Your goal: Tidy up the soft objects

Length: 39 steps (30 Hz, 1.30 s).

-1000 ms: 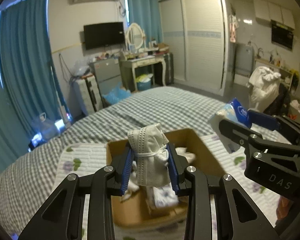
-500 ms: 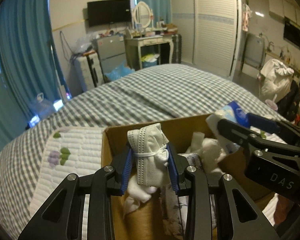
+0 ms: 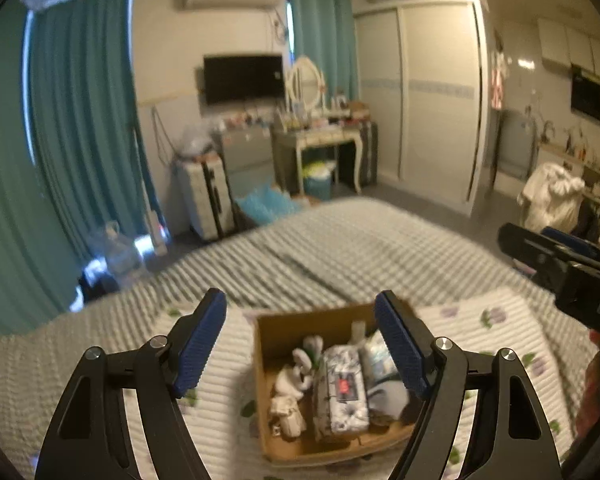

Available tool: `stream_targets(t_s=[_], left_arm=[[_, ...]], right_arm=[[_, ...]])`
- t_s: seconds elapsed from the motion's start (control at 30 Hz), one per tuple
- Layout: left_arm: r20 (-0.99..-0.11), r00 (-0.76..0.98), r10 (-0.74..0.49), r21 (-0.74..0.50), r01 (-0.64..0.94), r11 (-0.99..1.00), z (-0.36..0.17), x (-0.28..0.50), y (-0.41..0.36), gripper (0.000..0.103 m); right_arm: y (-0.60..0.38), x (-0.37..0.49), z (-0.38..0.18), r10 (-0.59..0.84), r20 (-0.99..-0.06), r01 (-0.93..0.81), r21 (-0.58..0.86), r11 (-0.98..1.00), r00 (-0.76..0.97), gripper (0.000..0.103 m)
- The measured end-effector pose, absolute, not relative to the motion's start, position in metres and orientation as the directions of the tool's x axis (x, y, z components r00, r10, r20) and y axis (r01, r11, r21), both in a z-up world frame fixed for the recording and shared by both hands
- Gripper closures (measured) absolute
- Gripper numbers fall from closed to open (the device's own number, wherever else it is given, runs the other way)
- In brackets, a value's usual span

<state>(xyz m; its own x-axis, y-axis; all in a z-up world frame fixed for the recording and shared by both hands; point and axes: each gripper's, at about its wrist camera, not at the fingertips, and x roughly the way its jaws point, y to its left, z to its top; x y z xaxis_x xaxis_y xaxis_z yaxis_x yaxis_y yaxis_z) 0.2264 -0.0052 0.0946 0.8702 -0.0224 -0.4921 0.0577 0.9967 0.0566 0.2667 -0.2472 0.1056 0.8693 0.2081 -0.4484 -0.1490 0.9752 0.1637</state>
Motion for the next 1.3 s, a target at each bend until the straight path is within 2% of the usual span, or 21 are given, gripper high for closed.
stream_targets(t_s=[0.23, 0.3, 0.37, 0.4, 0.43, 0.47, 0.53, 0.77, 0.9, 1.0, 1.13, 1.3], left_arm=[[-0.332, 0.943, -0.027, 0.067, 0.052, 0.996, 0.185, 0.126, -0.009, 0.025], [-0.293, 0.955, -0.035, 0.062, 0.056, 0.997, 0.2, 0.096, -0.008, 0.025], [-0.262, 0.964, -0.037, 0.06, 0.054, 0.997, 0.205, 0.074, -0.006, 0.025], [-0.248, 0.968, -0.034, 0.058, 0.05, 0.997, 0.206, 0.063, -0.005, 0.022], [-0.235, 0.972, -0.029, 0.061, 0.045, 0.997, 0.205, 0.052, -0.006, 0.009], [-0.216, 0.976, -0.023, 0.06, 0.037, 0.998, 0.201, 0.04, -0.005, 0.0], [-0.194, 0.981, -0.019, 0.064, 0.032, 0.997, 0.192, 0.03, -0.002, 0.0], [-0.2, 0.98, 0.018, 0.013, -0.016, 1.0, 0.123, 0.016, 0.013, 0.0], [-0.253, 0.966, 0.046, -0.006, -0.049, 0.999, 0.073, 0.027, 0.02, 0.0], [-0.315, 0.946, 0.075, 0.012, -0.075, 0.997, 0.041, 0.037, 0.025, 0.0], [-0.349, 0.933, 0.085, 0.014, -0.086, 0.996, 0.02, 0.045, 0.027, 0.0], [-0.353, 0.931, 0.094, 0.054, -0.081, 0.995, 0.011, 0.045, 0.024, 0.0]], right_arm=[[-0.271, 0.161, 0.194, 0.2, -0.306, -0.167, 0.13, 0.977, 0.931, 0.021], [-0.277, 0.129, 0.207, 0.199, -0.267, -0.172, 0.119, 0.978, 0.943, 0.017], [-0.282, 0.095, 0.215, 0.197, -0.228, -0.176, 0.109, 0.978, 0.954, 0.006], [-0.283, 0.082, 0.215, 0.198, -0.221, -0.179, 0.102, 0.978, 0.955, 0.003], [-0.284, 0.068, 0.214, 0.199, -0.212, -0.183, 0.094, 0.979, 0.957, 0.0], [-0.284, 0.052, 0.211, 0.2, -0.194, -0.186, 0.087, 0.979, 0.961, 0.0], [-0.286, 0.028, 0.2, 0.19, -0.172, -0.179, 0.08, 0.981, 0.967, 0.0], [-0.286, 0.007, 0.128, 0.205, -0.157, -0.187, 0.123, 0.975, 0.966, 0.0], [-0.273, 0.03, 0.076, 0.153, -0.24, -0.144, 0.055, 0.988, 0.959, 0.0], [-0.267, 0.049, 0.044, 0.184, -0.28, -0.179, 0.045, 0.983, 0.942, 0.0], [-0.259, 0.068, 0.007, 0.227, -0.331, -0.223, 0.052, 0.973, 0.916, 0.0], [-0.248, 0.078, -0.006, 0.259, -0.355, -0.255, 0.061, 0.965, 0.898, 0.0]])
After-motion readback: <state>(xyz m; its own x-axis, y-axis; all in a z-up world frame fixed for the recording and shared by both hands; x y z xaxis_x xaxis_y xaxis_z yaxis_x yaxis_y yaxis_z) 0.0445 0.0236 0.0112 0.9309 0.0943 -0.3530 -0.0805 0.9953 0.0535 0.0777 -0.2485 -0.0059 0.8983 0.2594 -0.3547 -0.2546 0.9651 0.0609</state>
